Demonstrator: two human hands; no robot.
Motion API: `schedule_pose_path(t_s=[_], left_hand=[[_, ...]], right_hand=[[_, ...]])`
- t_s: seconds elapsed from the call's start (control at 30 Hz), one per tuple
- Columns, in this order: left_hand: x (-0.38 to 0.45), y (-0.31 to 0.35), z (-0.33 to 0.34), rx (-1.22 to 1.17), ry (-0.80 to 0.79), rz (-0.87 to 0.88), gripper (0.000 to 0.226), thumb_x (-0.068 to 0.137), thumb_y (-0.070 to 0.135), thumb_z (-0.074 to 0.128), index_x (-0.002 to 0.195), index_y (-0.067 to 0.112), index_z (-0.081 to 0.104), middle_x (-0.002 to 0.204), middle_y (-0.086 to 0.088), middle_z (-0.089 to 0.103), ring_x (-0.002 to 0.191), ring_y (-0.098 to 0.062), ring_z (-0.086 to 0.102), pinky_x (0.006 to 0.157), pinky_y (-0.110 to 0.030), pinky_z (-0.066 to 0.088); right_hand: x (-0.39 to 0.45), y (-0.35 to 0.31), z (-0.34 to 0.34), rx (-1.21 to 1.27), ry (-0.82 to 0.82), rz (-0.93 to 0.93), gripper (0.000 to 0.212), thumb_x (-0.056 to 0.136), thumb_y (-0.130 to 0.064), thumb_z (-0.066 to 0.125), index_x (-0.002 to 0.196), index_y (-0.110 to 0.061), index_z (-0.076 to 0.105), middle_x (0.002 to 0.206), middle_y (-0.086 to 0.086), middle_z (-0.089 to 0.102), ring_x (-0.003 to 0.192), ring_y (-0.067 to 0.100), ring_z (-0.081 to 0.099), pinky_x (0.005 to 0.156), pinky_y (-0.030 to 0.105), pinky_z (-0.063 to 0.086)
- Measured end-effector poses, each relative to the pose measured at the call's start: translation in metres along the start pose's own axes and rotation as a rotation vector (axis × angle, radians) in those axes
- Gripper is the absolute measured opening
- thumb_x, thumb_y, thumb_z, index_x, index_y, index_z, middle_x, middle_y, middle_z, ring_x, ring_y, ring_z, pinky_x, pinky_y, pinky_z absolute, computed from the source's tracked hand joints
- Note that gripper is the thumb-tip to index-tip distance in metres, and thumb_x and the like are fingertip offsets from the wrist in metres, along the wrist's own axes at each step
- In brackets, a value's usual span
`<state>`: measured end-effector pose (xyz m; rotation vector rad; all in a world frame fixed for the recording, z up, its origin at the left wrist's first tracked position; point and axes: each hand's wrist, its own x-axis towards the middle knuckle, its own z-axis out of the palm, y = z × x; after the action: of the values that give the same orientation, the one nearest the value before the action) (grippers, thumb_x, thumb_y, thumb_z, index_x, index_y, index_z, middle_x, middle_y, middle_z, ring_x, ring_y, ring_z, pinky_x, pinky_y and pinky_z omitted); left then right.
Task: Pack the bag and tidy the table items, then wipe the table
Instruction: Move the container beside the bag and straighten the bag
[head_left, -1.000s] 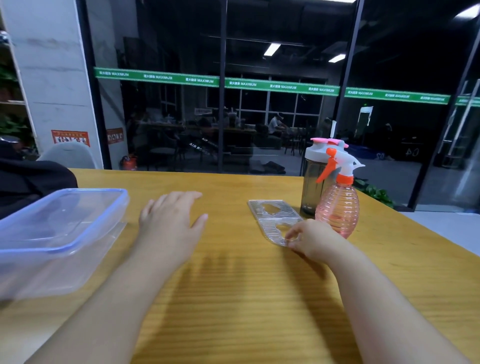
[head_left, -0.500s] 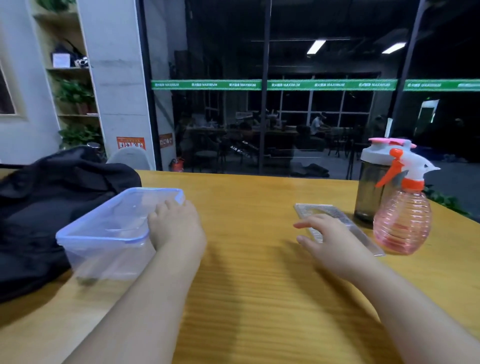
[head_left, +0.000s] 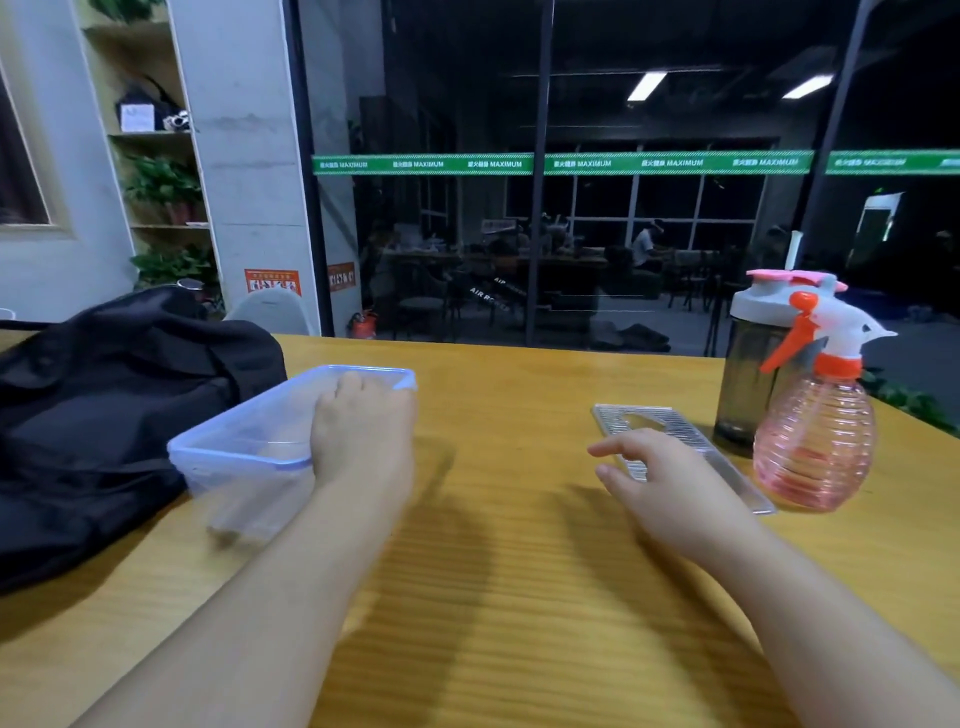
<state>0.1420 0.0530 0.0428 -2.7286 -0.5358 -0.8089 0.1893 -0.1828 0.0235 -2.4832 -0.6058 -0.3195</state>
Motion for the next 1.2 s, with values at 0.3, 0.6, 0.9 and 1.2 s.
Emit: schedule_pose_path(t_s=[0.3,0.6,0.9,1.2], left_hand=[[-0.019,0.068,-0.019,-0.128,0.203,0.392,0.036,0.036,-0.001,0.069,0.064,0.020,0.062,0.060,0.002,0.060,0.060,-0.023,0.054,0.050,-0.023,0.026],[-0.003,0.072,-0.017,-0.691,0.326,0.323,0.028,0.082,0.031,0.043,0.093,0.019,0.066,0.099,0.001,0.066,0.086,-0.024,0.059,0.073,-0.034,0.048],[0.006,0.034,0.011,-0.951,0.189,-0.295,0.031,0.095,0.039,0.035,0.107,0.022,0.058,0.118,0.001,0.052,0.116,-0.023,0.039,0.097,-0.039,0.025],[0.003,0.036,0.024,-1.068,0.044,-0.311,0.027,0.090,0.016,0.038,0.111,0.014,0.055,0.117,-0.009,0.055,0.113,-0.028,0.043,0.096,-0.037,0.034]], right_hand=[[0.000,-0.002,0.001,-0.009,0.011,-0.042,0.025,0.094,-0.028,0.054,0.118,-0.027,0.060,0.124,-0.009,0.056,0.121,0.010,0.045,0.100,0.021,0.029],[-0.001,-0.014,0.000,-0.005,0.032,-0.138,0.030,0.094,-0.027,0.052,0.124,-0.028,0.055,0.115,-0.014,0.052,0.115,0.006,0.046,0.082,0.013,0.027],[-0.005,-0.019,0.003,0.085,0.019,-0.157,0.033,0.092,-0.035,0.053,0.126,-0.035,0.053,0.119,-0.021,0.052,0.102,-0.006,0.047,0.085,0.013,0.035],[-0.005,-0.019,-0.003,0.186,0.142,-0.107,0.033,0.091,-0.022,0.052,0.123,-0.029,0.056,0.111,-0.023,0.053,0.099,-0.002,0.052,0.089,0.018,0.042]])
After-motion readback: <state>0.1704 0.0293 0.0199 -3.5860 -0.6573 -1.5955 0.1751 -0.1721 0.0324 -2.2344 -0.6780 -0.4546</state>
